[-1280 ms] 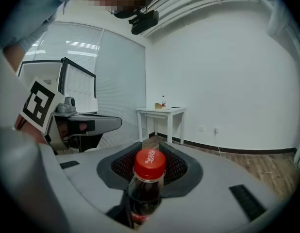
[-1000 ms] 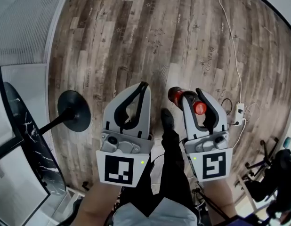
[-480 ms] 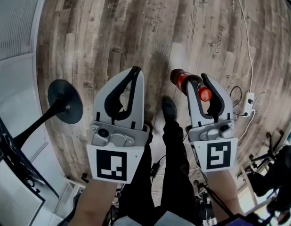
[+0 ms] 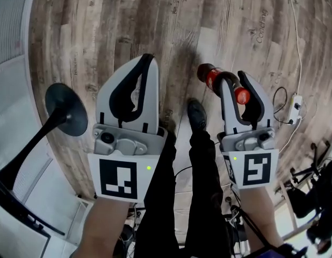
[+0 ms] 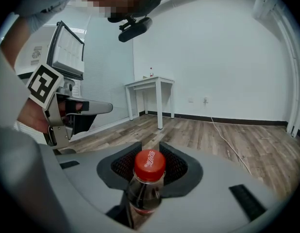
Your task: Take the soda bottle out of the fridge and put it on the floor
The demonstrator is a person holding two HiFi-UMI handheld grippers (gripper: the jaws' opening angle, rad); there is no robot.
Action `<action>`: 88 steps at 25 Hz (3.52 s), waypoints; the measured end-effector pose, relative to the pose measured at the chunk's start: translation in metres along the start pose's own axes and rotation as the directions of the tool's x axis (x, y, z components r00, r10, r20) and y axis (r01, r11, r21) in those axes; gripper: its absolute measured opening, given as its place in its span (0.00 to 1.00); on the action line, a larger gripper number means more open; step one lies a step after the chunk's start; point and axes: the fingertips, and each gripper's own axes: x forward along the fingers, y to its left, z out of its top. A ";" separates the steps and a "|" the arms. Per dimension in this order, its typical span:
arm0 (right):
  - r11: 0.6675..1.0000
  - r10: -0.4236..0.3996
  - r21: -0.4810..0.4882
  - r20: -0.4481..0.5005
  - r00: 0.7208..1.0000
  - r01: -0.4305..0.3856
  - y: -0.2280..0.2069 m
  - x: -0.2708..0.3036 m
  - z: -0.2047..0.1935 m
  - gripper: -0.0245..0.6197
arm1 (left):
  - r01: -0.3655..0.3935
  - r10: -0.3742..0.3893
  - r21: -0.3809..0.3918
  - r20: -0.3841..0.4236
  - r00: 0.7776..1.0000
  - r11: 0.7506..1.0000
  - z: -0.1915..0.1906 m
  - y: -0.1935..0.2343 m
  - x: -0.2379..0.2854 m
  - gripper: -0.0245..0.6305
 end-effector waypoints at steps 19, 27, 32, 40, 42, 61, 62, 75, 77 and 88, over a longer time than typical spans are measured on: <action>0.999 -0.047 -0.006 -0.044 0.998 0.046 -0.014 0.016 -0.122 0.24 | 0.058 -0.057 0.016 -0.029 0.998 0.998 -0.107 -0.016 0.022 0.06; 0.999 -0.037 -0.021 -0.066 0.997 0.036 -0.013 0.026 -0.156 0.24 | 0.047 -0.047 -0.003 -0.029 0.998 0.999 -0.133 -0.010 0.025 0.06; 0.999 -0.032 -0.031 -0.082 0.996 0.029 -0.014 0.033 -0.173 0.24 | 0.050 -0.050 -0.005 -0.041 0.998 0.999 -0.147 -0.013 0.026 0.06; 0.999 -0.045 -0.027 -0.104 0.994 0.042 -0.018 0.042 -0.191 0.24 | 0.061 -0.060 0.004 -0.060 0.996 0.998 -0.156 -0.016 0.028 0.06; 0.999 -0.049 -0.026 -0.109 0.993 0.046 -0.019 0.042 -0.196 0.24 | 0.059 -0.059 0.004 -0.059 0.996 0.998 -0.157 -0.016 0.028 0.06; 0.998 -0.063 -0.040 -0.184 0.981 0.056 -0.024 0.053 -0.251 0.24 | 0.030 -0.028 0.020 -0.101 0.995 0.999 -0.189 -0.007 0.022 0.06; 0.998 -0.062 -0.042 -0.182 0.981 0.055 -0.024 0.054 -0.252 0.24 | 0.030 -0.028 0.020 -0.103 0.994 0.999 -0.190 -0.007 0.022 0.06; 0.994 0.012 -0.107 -0.124 0.992 -0.026 0.004 0.071 -0.230 0.27 | 0.004 -0.002 0.019 -0.095 0.995 1.000 -0.183 0.000 0.020 0.06; 0.994 0.018 -0.107 -0.123 0.992 -0.032 0.005 0.072 -0.226 0.30 | 0.001 0.001 0.019 -0.089 0.996 1.000 -0.178 0.000 0.020 0.06; 0.992 0.019 -0.127 -0.042 0.999 -0.024 0.005 0.071 -0.165 0.31 | -0.025 0.026 0.021 -0.035 0.999 0.999 -0.135 0.006 0.016 0.06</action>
